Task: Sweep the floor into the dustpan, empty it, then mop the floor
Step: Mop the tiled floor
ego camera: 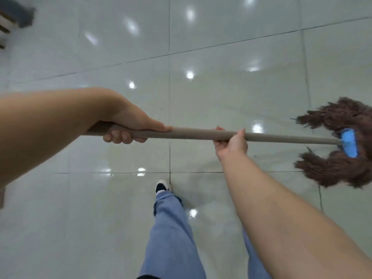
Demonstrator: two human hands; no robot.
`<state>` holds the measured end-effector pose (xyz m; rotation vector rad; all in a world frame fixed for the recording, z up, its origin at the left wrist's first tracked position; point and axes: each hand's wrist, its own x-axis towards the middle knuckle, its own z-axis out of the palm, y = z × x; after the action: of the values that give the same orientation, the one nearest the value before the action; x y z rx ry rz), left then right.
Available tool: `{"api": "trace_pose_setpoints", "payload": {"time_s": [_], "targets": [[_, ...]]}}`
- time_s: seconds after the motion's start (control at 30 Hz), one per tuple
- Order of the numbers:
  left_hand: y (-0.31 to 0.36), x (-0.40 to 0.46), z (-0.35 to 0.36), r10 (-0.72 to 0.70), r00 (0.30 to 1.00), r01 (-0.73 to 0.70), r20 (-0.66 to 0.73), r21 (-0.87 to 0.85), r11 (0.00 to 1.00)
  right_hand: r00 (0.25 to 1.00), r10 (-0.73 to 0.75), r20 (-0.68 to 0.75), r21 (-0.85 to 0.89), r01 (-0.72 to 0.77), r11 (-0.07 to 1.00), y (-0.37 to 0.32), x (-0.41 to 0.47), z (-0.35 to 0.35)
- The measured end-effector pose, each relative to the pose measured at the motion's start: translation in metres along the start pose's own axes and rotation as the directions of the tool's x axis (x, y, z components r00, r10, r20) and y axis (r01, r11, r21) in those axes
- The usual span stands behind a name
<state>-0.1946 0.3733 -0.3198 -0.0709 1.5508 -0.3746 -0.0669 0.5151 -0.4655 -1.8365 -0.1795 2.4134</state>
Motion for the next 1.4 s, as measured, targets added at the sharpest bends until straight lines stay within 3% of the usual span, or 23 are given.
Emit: {"api": "trace_pose_setpoints", "payload": {"time_s": [0.2,0.33,0.47,0.6,0.7,0.83,1.0,1.2,1.3,1.4], "targets": [[0.312,-0.019,0.047,0.234,0.972,-0.235,0.024,0.095,0.967,0.951,-0.213,-0.222,0.033,0.226,0.974,-0.274,0.045,-0.124],[0.478,-0.034,0.118,0.438,0.899,-0.438,0.029,0.097,0.894,0.901,-0.294,-0.319,0.102,0.341,0.935,-0.388,0.049,-0.206],[0.544,-0.051,0.165,0.548,0.831,-0.55,0.093,-0.007,0.835,0.882,-0.33,-0.337,0.193,0.408,0.892,-0.443,0.04,-0.259],[0.532,-0.04,0.174,0.527,0.842,-0.534,0.111,0.04,0.845,0.916,-0.278,-0.288,0.181,0.337,0.924,-0.435,0.04,-0.273],[0.487,-0.014,0.164,0.464,0.878,-0.468,0.117,0.005,0.884,0.939,-0.238,-0.25,0.141,0.278,0.95,-0.386,0.046,-0.256],[0.364,0.034,0.145,0.364,0.923,-0.363,0.124,-0.031,0.931,0.978,-0.114,-0.173,0.032,0.121,0.992,-0.273,0.043,-0.216],[0.132,0.093,0.137,0.268,0.961,-0.264,0.064,-0.062,0.962,0.982,0.154,-0.107,-0.093,-0.164,0.982,-0.072,0.015,-0.154],[-0.204,0.117,0.123,0.074,0.997,-0.077,-0.025,-0.118,0.99,0.881,0.474,0.003,-0.313,-0.449,0.837,0.217,-0.053,-0.052],[-0.327,0.112,0.129,-0.01,1.0,0.008,-0.013,-0.16,0.987,0.837,0.546,0.029,-0.303,-0.513,0.803,0.331,-0.085,-0.017],[-0.43,0.095,0.145,-0.101,0.991,0.121,0.088,-0.257,0.959,0.875,0.481,-0.055,-0.155,-0.483,0.862,0.432,-0.125,0.01]]}}
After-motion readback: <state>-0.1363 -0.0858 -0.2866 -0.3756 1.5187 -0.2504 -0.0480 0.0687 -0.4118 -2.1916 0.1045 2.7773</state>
